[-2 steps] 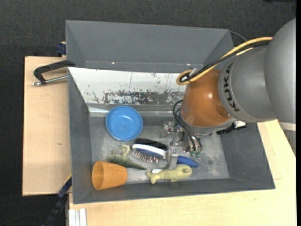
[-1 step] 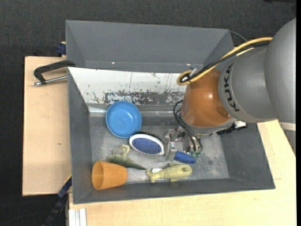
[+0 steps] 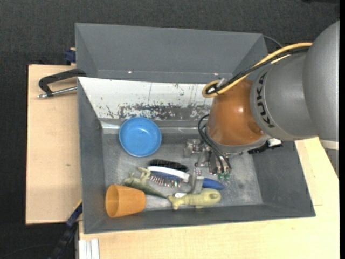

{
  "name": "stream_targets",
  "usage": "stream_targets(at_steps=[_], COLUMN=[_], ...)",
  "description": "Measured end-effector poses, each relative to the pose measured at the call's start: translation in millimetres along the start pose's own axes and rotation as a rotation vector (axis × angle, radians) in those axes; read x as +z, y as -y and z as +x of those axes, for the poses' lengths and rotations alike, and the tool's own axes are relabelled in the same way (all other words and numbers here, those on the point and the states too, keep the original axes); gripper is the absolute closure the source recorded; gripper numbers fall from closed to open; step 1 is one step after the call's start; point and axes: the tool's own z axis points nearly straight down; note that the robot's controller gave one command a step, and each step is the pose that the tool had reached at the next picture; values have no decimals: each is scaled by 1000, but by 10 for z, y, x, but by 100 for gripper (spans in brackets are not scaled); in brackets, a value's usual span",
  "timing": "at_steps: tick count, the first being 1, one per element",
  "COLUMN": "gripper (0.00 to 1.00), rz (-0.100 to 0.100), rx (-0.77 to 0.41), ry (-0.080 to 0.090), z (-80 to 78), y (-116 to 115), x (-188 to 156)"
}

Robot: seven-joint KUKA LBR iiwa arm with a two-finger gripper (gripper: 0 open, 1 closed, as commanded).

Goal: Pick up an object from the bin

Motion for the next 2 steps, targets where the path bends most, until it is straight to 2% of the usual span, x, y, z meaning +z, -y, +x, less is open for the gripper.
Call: stream_targets(at_steps=[1, 2], gripper=[100, 0], rz=[2, 0], rx=[0, 0], ry=[-1, 0], z=[4, 3], y=[12, 0], x=[3, 5])
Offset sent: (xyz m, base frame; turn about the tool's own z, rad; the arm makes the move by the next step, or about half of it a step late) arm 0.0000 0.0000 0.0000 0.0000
